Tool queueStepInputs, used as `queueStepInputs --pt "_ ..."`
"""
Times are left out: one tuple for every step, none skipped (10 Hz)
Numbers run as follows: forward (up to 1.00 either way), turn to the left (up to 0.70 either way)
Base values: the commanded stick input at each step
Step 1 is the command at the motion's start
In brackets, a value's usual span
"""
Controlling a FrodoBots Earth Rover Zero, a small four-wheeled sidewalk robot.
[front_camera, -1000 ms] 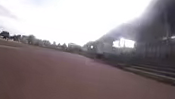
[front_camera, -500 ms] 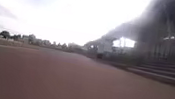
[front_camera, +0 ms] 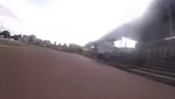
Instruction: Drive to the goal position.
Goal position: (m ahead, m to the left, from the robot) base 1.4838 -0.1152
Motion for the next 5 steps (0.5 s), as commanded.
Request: queueStepInputs --pt "0.7 0.0" --pt "0.7 0.0" --pt "0.7 0.0" --pt "0.7 0.0" --pt "0.7 0.0"
